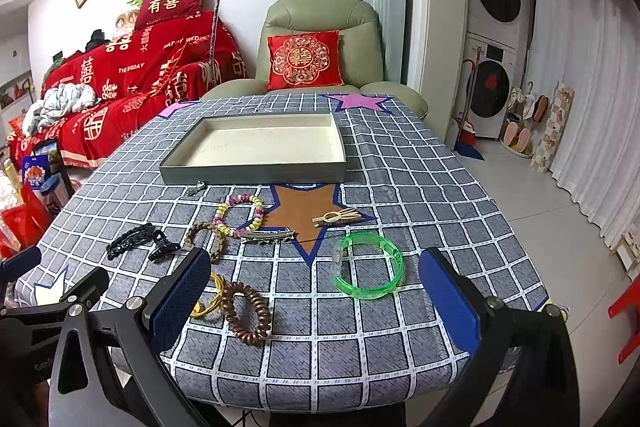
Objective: Organize jewelry
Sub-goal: 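Grasp the black beaded clip with left tool while right tool grasps green bangle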
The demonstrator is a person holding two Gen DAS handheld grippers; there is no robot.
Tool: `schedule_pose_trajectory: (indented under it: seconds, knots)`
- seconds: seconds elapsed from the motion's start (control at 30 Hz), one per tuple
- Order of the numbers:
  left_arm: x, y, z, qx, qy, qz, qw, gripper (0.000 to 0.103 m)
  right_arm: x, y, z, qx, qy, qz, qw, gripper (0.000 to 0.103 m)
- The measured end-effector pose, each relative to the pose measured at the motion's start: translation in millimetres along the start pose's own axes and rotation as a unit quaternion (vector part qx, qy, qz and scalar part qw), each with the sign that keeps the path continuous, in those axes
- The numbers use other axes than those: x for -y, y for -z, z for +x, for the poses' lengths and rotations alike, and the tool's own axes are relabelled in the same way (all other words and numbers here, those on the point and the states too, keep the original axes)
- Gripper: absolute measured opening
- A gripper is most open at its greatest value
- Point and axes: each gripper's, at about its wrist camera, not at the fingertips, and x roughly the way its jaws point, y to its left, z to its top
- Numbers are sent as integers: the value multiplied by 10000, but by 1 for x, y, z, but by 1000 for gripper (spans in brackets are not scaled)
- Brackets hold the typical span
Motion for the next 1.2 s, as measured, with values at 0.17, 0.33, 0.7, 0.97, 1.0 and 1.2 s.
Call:
schedule_pose_trajectory:
  seconds: [0.17, 0.33, 0.7, 0.97, 1.0, 1.2]
  knots:
    - [-12, -3, 22, -263, 107, 105, 9995, 103, 14, -2, 14, -149, 72, 37, 9999, 103]
    - [-32, -10, 49, -526, 244, 134, 9982, 103, 40, -6, 32, -424, 240, 172, 9987, 103]
    - [-59, -36, 110, -964, 760, 369, 9917, 103, 103, -9, 97, -1553, 298, 599, 9856, 103]
    - [-48, -44, 137, -1292, 1087, 766, 9827, 96, 108, 3, 137, -2350, 107, 613, 9700, 90]
    - [-43, -43, 140, -1344, 1146, 865, 9805, 96, 108, 3, 140, -2411, 86, 632, 9684, 85]
    - [-32, -42, 142, -1471, 1394, 1154, 9724, 88, 100, 5, 143, -2484, 108, 410, 9677, 77]
